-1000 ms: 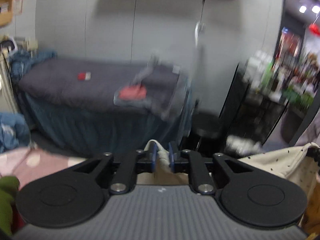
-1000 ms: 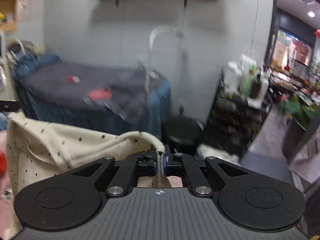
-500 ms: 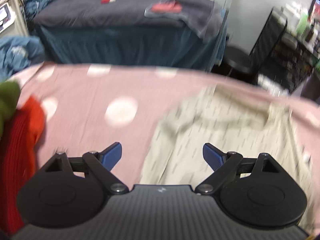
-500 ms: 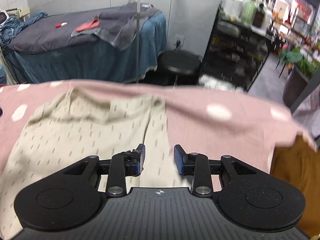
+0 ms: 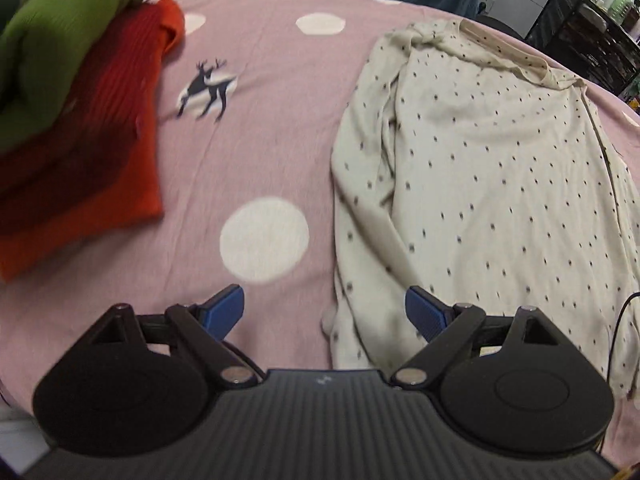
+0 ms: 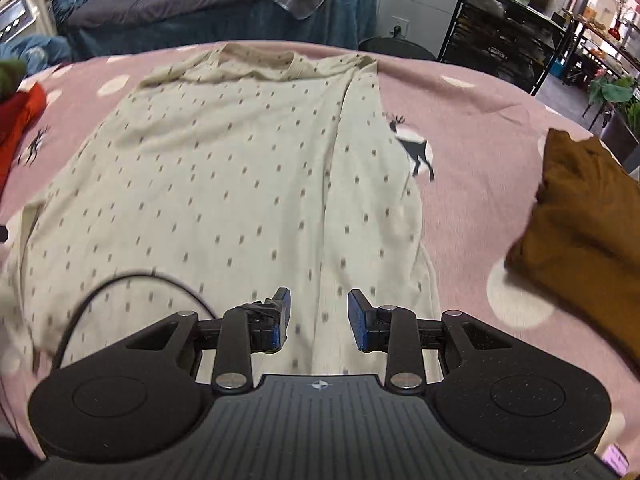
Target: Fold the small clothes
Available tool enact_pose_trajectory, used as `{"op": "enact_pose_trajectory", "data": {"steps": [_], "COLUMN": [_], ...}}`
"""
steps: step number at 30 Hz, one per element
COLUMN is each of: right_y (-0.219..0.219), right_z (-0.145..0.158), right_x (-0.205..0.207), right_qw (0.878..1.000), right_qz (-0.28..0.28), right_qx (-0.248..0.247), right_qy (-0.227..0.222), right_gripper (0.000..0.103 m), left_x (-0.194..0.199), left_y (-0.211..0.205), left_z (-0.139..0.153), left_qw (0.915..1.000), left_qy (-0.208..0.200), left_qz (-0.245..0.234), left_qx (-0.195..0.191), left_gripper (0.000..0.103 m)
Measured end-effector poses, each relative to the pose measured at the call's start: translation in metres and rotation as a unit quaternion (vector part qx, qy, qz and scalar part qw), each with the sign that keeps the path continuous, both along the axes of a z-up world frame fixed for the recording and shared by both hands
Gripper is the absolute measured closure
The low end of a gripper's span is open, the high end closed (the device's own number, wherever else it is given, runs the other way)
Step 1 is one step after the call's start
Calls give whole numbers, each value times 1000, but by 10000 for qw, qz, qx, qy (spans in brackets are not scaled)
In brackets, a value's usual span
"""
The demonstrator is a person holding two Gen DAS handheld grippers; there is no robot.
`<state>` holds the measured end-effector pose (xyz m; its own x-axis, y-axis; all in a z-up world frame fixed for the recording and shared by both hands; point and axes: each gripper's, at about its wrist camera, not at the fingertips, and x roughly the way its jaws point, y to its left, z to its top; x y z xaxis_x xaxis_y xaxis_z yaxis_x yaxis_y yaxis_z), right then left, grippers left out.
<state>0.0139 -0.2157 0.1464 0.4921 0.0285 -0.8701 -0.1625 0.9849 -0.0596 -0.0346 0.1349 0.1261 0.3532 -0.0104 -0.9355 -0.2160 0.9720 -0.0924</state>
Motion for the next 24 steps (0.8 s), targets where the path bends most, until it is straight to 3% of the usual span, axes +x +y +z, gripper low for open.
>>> {"op": "enact_pose_trajectory", "data": {"steps": [6, 11, 14, 16, 17, 18, 19, 20, 24], "right_y": [-11, -17, -11, -6, -5, -4, -4, -6, -18], "right_z": [-10, -16, -25, -33, -38, -42, -45, -45, -30], "right_x": [-32, -43, -44, -45, -45, -45, -45, -46, -43], "right_qw": [9995, 9991, 9989, 9983, 9975, 9968, 9963, 9963, 9978], "right_qz": [-47, -236, -75, 55, 78, 68, 34, -11, -253], "right_qx": [-151, -129, -209, -311, -408, -492, -544, -551, -521], "right_qy": [288, 317, 402, 498, 566, 627, 661, 653, 337], "right_gripper": [48, 49, 50, 51, 53, 56, 69, 93, 102], "left_x": [3, 17, 23, 24, 24, 23, 23, 23, 26], "left_y": [-23, -51, -59, -59, -57, -53, -48, -43, -21], "left_z": [-4, -11, -24, -30, -32, -32, -32, -30, -20], "left_qw": [9997, 9982, 9971, 9970, 9972, 9976, 9983, 9989, 9998], "left_qy": [21, -20, 142, 207, 228, 236, 214, 193, 96], "left_qz": [-201, -571, -682, -660, -627, -562, -474, -391, -185], "left_qx": [-157, 176, 299, 346, 350, 324, 257, 182, 73], "left_gripper": [15, 17, 32, 56, 62, 71, 77, 80, 91]}}
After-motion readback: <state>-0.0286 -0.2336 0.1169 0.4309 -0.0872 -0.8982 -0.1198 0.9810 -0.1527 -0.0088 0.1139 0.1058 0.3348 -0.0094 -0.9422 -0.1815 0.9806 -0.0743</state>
